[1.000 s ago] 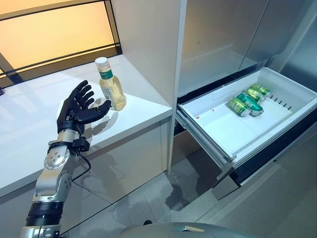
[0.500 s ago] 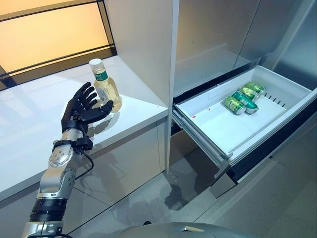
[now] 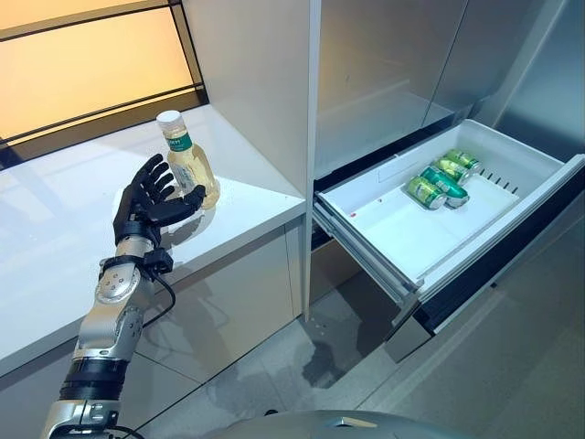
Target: Put drinks into fridge and close the fridge
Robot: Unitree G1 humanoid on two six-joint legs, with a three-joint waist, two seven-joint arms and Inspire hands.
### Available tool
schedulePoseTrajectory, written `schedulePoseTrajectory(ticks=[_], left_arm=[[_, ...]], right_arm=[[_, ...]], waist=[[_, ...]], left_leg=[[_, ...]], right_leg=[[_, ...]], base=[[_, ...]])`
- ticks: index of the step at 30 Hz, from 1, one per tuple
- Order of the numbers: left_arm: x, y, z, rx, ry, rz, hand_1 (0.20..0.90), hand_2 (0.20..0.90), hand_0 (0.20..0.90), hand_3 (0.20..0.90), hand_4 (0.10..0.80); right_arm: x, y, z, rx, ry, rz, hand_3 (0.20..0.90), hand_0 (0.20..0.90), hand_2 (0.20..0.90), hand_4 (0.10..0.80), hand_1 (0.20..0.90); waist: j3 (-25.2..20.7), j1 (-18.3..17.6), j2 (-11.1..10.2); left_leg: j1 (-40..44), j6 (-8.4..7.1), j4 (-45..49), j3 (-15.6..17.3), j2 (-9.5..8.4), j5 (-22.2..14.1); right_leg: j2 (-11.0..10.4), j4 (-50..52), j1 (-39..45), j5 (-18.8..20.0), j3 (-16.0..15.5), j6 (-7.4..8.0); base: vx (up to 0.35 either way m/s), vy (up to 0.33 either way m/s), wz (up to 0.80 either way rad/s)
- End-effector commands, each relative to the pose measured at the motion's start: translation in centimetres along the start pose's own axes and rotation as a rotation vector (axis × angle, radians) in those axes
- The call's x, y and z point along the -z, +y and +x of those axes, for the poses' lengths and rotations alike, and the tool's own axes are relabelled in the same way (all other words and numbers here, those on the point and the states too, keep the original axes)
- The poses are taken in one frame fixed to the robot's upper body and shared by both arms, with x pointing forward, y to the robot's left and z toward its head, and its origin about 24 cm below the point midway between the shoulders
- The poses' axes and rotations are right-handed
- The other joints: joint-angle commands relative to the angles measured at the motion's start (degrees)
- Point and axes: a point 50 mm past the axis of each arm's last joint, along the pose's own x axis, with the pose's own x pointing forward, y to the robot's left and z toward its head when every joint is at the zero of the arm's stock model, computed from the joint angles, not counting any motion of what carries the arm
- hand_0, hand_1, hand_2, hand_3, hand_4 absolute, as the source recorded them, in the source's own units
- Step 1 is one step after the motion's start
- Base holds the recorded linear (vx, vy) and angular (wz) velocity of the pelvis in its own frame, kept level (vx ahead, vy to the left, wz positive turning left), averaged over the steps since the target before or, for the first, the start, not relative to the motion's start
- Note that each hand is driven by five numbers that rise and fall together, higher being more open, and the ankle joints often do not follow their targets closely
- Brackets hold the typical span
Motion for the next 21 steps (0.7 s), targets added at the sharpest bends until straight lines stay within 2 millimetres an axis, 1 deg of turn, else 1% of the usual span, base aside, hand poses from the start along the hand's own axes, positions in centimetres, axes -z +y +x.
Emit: schedulePoseTrajectory(ticks=[1,3,4,5,6,8,9,10,15,16,21], left_arm=[[-7.8,-1.2,2.6,0.007,-0.384,-0.001,0.9,0.9,0.9,0.9,0.8],[-7.9,-1.3,2.7,0.002,-0.387,0.004,0.9,0.9,0.9,0.9,0.8],[-8.0,-1.4,2.8,0.0,-0.391,0.004,0.9,0.9,0.9,0.9,0.8],[-8.0,-1.4,2.9,-0.004,-0.391,0.007,0.9,0.9,0.9,0.9,0.8],[-8.1,-1.4,3.0,-0.006,-0.393,0.007,0.9,0.9,0.9,0.9,0.8],[-8.2,-1.3,3.0,-0.012,-0.396,0.004,0.9,0.9,0.9,0.9,0.8],[-8.2,-1.4,3.2,-0.023,-0.399,0.005,0.9,0.9,0.9,0.9,0.8],[-8.2,-1.4,3.2,-0.024,-0.4,0.004,0.9,0.9,0.9,0.9,0.8],[-8.4,-1.5,3.8,-0.045,-0.402,-0.01,0.9,0.9,0.9,0.9,0.8],[-8.4,-1.5,3.9,-0.047,-0.399,-0.012,0.9,0.9,0.9,0.9,0.8],[-8.3,-1.4,4.3,-0.052,-0.385,-0.022,0.9,0.9,0.9,0.9,0.8]], right_arm=[[-0.3,1.1,0.1,-0.036,0.01,-0.041,0.9,0.9,0.9,0.8,0.9],[-0.3,1.1,0.1,-0.035,0.012,-0.044,0.9,0.9,0.9,0.8,0.9],[-0.4,1.1,0.1,-0.035,0.011,-0.044,0.9,0.9,0.9,0.8,0.9],[-0.3,1.1,0.1,-0.034,0.012,-0.045,0.9,0.9,0.9,0.8,0.9],[-0.4,1.1,0.1,-0.034,0.011,-0.046,0.9,0.9,0.9,0.8,0.9],[-0.4,1.1,0.1,-0.035,0.01,-0.047,0.9,0.9,0.9,0.8,0.9],[-0.3,1.1,0.1,-0.035,0.012,-0.051,0.9,0.9,0.9,0.8,0.9],[-0.4,1.1,0.1,-0.035,0.01,-0.051,0.9,0.9,0.9,0.8,0.9],[-0.5,1.2,0.1,-0.035,0.012,-0.059,0.9,0.9,0.9,0.8,0.9],[-0.5,1.2,0.1,-0.035,0.012,-0.058,0.9,0.9,0.9,0.8,0.9],[-0.5,1.2,0.1,-0.033,0.014,-0.066,0.9,0.9,0.9,0.8,0.9]], waist=[[-1.74,-0.54,-0.61],[-1.86,-0.7,-0.58],[-1.81,-0.75,-0.61],[-1.88,-0.81,-0.58],[-1.82,-0.88,-0.62],[-1.81,-0.96,-0.62],[-1.95,-1.11,-0.6],[-1.89,-1.13,-0.62],[-2.07,-1.6,-0.58],[-2.17,-1.65,-0.57],[-2.18,-2.04,-0.49]], left_leg=[[0.9,2.52,0.15,-1.12,-2.78,-4.97],[1.23,2.53,0.18,-1.13,-2.74,-5.55],[0.91,2.51,0.16,-1.03,-2.78,-4.98],[1.28,2.52,0.19,-1.07,-2.73,-5.58],[1.0,2.5,0.18,-0.98,-2.78,-5.02],[1.06,2.49,0.18,-0.92,-2.78,-5.06],[1.42,2.52,0.18,-0.85,-2.7,-5.66],[1.15,2.51,0.17,-0.75,-2.74,-5.1],[1.29,2.5,0.13,-0.49,-2.73,-5.17],[1.54,2.51,0.16,-0.53,-2.69,-5.72],[1.7,2.5,0.18,-0.26,-2.65,-5.78]], right_leg=[[-0.76,2.03,-3.3,2.59,4.05,4.21],[-0.66,1.88,-2.9,2.15,4.24,4.2],[-0.71,2.02,-3.3,2.58,4.23,4.2],[-0.65,1.93,-2.91,2.13,4.29,4.23],[-0.7,2.1,-3.3,2.57,4.3,4.22],[-0.68,2.09,-3.25,2.56,4.36,4.23],[-0.6,2.02,-2.93,2.12,4.48,4.25],[-0.65,2.17,-3.29,2.53,4.47,4.22],[-0.59,2.17,-3.29,2.55,4.82,4.23],[-0.53,2.03,-2.97,2.16,4.9,4.27],[-0.5,2.18,-3.0,2.13,5.12,4.29]], base=[[0.011,0.006,-0.07],[0.028,0.006,-0.06],[0.045,0.003,-0.04],[-0.022,0.003,-0.03],[0.0,0.0,0.0],[0.021,-0.001,-0.01],[0.0,0.0,0.0],[0.0,0.0,0.0],[0.009,0.0,0.0],[0.041,-0.002,-0.01],[0.015,0.001,-0.03]])
